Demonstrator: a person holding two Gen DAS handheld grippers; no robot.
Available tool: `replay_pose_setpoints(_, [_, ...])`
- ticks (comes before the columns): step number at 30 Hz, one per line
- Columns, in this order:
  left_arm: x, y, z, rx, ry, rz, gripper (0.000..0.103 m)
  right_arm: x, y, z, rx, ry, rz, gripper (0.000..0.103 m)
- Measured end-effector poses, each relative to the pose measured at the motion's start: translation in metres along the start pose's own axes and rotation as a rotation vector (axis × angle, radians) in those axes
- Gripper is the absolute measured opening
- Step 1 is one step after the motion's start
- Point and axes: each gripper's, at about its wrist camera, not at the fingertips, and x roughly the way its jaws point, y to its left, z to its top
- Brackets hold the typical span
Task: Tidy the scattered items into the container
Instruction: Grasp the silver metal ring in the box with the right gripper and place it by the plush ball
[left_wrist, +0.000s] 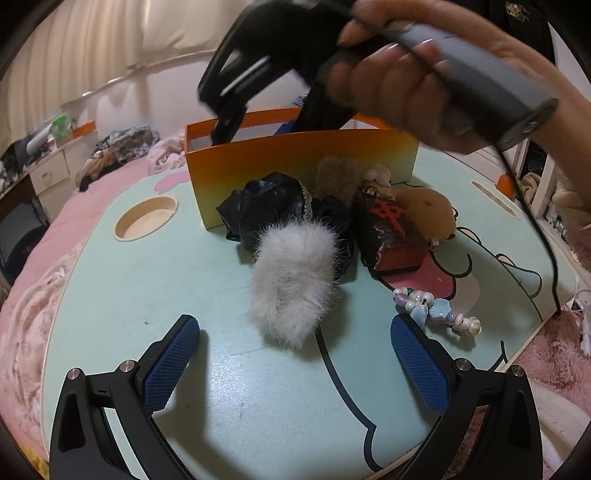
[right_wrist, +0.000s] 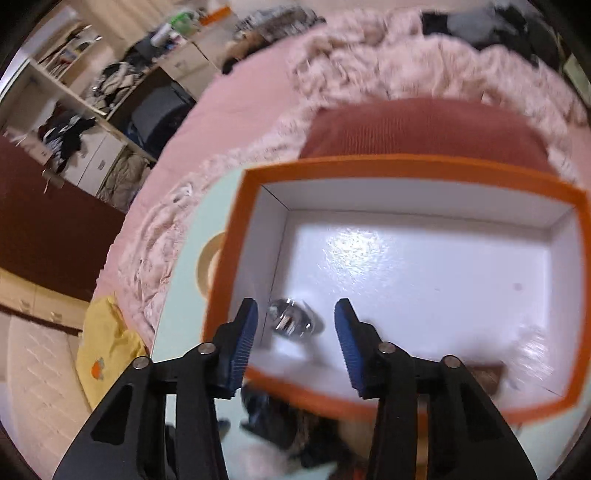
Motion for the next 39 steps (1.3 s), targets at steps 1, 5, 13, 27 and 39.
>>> replay_pose_setpoints(1, [0.000, 0.000, 0.000, 0.000, 0.000, 0.000, 0.103, 0.005, -0.001, 0.002, 0.006, 0.013, 0.004, 0.044])
replay_pose_setpoints(5, [0.001, 0.000, 0.000, 0.000, 0.001, -0.003, 0.103, 0.023, 0.001, 0.003, -0.012, 0.051, 0.001, 0.035])
replay_pose_setpoints(13, [0.001, -0.002, 0.001, 0.003, 0.000, -0.006, 0.103, 0.008, 0.002, -0.004, -0.031, -0.031, -0.003, 0.003])
replay_pose_setpoints(27, [0.001, -0.002, 0.001, 0.003, 0.000, -0.005, 0.103, -0.129, -0.029, -0.073, -0.034, -0.345, 0.077, 0.003])
replay_pose_setpoints(39, [0.001, -0.002, 0.001, 0.003, 0.000, -0.006, 0.103, -0.096, -0.101, -0.131, 0.116, -0.328, -0.090, 0.003])
